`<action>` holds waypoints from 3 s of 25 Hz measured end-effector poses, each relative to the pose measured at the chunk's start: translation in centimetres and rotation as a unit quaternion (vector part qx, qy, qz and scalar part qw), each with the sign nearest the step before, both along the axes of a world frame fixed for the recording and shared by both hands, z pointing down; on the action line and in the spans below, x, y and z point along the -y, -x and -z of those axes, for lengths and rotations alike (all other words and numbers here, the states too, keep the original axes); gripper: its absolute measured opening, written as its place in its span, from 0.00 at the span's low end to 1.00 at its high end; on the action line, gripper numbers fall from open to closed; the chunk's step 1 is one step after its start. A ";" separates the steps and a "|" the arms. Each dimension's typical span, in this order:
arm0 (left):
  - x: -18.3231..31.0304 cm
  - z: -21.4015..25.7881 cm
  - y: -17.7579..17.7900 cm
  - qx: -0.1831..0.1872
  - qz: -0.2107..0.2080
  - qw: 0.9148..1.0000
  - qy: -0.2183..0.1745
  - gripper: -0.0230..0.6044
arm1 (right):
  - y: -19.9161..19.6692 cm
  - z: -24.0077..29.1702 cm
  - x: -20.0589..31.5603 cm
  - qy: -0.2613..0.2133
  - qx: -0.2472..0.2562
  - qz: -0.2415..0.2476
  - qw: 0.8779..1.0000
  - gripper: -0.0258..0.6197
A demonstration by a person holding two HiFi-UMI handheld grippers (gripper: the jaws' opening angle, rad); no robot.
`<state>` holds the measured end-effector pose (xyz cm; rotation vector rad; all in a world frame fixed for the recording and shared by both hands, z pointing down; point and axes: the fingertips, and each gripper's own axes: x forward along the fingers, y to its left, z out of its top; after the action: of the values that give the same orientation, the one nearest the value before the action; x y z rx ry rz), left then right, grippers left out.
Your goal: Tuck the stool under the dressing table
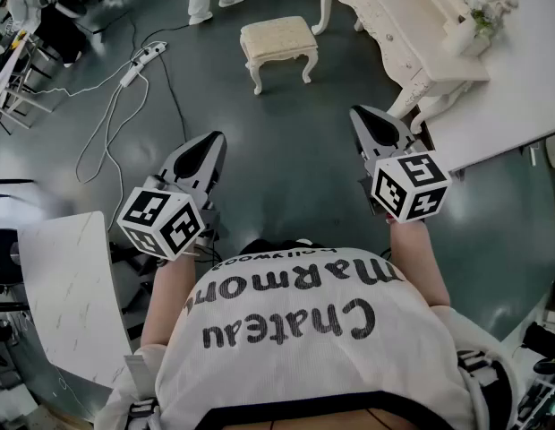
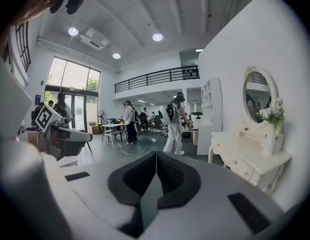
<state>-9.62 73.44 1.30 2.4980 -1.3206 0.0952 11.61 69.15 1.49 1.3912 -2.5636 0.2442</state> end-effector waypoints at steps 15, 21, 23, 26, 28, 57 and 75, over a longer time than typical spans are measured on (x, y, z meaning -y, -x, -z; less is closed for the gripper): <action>0.7 -2.0 -1.7 -0.006 0.022 1.000 0.008 0.07 | -3.0 -1.3 0.9 0.007 0.019 0.003 1.000 0.08; 1.6 -2.4 -3.7 -0.021 0.041 0.999 0.007 0.07 | -6.2 -1.4 2.1 0.010 0.049 0.012 0.999 0.08; 1.8 -2.8 -4.8 -0.024 0.046 0.999 0.008 0.07 | -7.1 -1.9 2.7 0.016 0.057 0.016 0.998 0.08; 2.0 -3.5 -6.2 -0.017 0.042 0.999 0.015 0.07 | -7.9 -2.8 3.3 0.029 0.071 0.021 0.997 0.08; 2.3 -3.7 -6.6 -0.014 0.041 0.999 0.019 0.07 | -8.1 -3.3 3.6 0.035 0.073 0.023 0.996 0.08; 32.2 -4.3 -3.4 -0.012 -0.058 0.998 0.038 0.07 | -2.1 -4.7 29.7 0.074 0.108 -0.031 0.991 0.08; 36.5 -8.2 1.7 -0.038 -0.040 0.995 0.078 0.07 | 3.0 -8.0 35.0 0.118 0.096 -0.021 0.988 0.08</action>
<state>-11.30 36.93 9.47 2.3980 -1.1383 0.1154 8.58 34.10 9.51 1.3922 -2.5513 0.6976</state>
